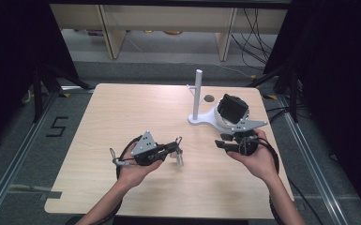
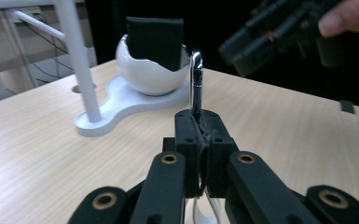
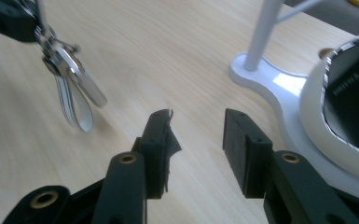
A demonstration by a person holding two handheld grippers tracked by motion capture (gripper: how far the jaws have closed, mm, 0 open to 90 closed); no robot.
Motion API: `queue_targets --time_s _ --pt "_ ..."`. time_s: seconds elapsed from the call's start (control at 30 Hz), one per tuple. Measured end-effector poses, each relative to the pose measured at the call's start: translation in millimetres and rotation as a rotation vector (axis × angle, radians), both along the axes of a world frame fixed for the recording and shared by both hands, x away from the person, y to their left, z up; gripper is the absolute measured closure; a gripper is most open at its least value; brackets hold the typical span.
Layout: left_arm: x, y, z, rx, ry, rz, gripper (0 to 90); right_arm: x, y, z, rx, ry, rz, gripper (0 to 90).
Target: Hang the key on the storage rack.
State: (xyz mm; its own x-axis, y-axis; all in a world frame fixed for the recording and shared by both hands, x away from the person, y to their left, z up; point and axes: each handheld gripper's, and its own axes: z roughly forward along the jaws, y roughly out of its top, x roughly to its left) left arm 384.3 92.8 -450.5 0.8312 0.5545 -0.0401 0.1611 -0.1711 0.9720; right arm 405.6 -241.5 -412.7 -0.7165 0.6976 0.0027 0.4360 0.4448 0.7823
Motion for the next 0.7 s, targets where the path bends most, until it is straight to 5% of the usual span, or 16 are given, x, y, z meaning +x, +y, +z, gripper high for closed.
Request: queue_targets --time_s 0.33,0.57,0.67,0.7 --pt "31.0 6.9 14.9 -0.013 -0.069 0.192 86.6 -20.7 -20.3 -42.1 0.08 0.044 -0.161 59.8" --pt "64.3 -6.6 24.8 -0.004 -0.088 0.277 86.6 -24.2 -24.7 -60.9 0.087 0.037 -0.155 59.7" --pt "79.9 -18.4 29.7 -0.002 -0.088 0.286 86.6 -28.1 -24.4 -61.4 0.089 0.094 -0.187 59.7" --pt "83.3 -21.7 30.8 -0.007 -0.088 0.284 86.5 -24.2 -27.5 -62.9 0.072 0.035 -0.162 59.8"
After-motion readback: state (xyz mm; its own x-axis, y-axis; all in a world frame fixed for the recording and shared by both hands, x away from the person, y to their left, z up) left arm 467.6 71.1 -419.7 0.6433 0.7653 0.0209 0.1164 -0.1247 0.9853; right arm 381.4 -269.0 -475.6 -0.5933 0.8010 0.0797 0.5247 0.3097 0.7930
